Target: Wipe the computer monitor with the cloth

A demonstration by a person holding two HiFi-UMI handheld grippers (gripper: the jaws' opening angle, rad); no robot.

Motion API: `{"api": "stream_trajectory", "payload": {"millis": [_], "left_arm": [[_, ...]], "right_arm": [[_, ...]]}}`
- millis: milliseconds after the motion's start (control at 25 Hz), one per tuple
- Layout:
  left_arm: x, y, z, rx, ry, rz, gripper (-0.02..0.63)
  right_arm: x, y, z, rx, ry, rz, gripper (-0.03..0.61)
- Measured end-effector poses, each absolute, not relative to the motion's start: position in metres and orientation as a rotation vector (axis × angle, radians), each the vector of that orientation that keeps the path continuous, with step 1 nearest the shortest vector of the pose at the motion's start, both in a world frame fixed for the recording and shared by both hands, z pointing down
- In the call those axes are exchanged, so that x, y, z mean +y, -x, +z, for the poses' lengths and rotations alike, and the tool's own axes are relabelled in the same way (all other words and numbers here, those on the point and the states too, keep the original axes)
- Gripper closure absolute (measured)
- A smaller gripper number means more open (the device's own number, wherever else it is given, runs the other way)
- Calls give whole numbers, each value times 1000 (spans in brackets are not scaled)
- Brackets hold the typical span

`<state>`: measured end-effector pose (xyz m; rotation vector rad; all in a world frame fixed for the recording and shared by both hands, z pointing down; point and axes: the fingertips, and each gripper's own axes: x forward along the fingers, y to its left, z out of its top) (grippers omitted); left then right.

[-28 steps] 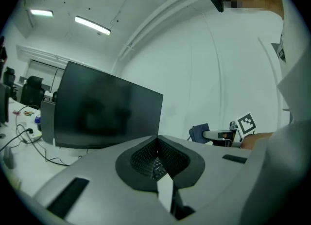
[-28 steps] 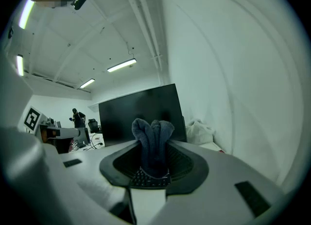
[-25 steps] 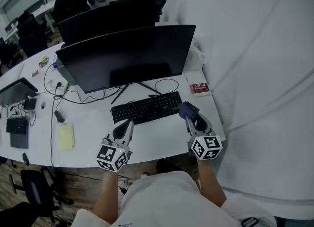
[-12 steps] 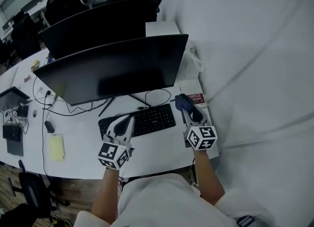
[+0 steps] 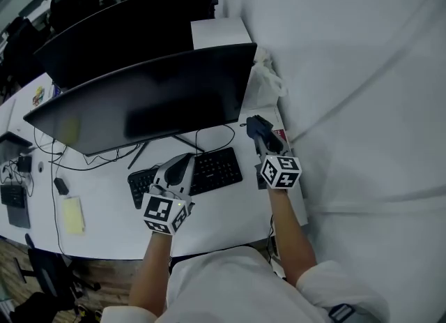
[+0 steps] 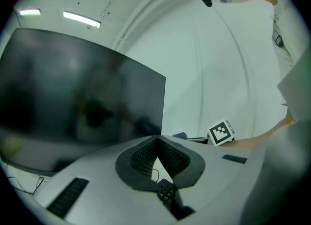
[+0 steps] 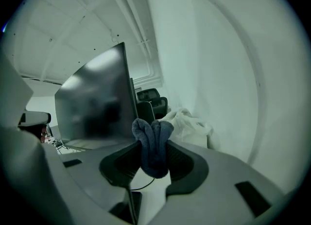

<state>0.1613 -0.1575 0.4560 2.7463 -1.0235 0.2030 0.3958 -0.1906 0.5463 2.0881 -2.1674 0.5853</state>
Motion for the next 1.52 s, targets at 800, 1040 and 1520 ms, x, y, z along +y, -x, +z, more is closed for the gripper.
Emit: {"api": "stream_trajectory", "payload": {"millis": [800,1040,1520], "left_arm": [[-177,-195,493,-882,-2666,237,603],[-180,-190,491,-926,-2673,248,603],[-180,-199,478,-923,-2707,233,603]], "right_arm": [[-244,-387,619,-2059,-2032,689,434],[-253,-377,610,-2129,-1980,643,434],[-262,-374,559,-2278,-1919,493,434]]}}
